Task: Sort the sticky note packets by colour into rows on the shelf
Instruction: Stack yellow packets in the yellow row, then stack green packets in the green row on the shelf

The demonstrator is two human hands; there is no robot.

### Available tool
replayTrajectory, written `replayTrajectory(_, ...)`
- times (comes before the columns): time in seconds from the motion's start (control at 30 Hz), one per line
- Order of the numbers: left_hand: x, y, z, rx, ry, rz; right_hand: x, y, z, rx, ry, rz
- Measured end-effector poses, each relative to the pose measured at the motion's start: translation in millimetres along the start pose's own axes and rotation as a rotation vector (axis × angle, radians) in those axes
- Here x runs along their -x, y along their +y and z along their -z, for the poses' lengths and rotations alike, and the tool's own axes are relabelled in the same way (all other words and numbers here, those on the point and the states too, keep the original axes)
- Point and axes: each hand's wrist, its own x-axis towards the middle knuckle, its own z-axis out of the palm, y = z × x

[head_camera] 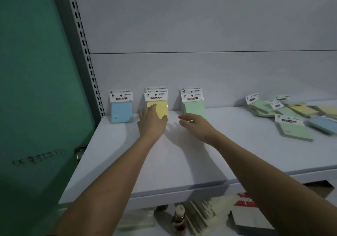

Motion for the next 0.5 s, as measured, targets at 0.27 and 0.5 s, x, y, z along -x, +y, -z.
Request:
replayTrajectory(0.27, 72.8, 97.8, -29.8, -0.113, -0.328, 0.054, 65.9, 52.6, 126.6, 0.421, -0.028, 0.014)
replayTrajectory(0.5, 138.5, 225.6, -89.6, -0.051, -0.398, 0.004, 134.1, 123.1, 241.8, 0.395, 0.024, -0.064)
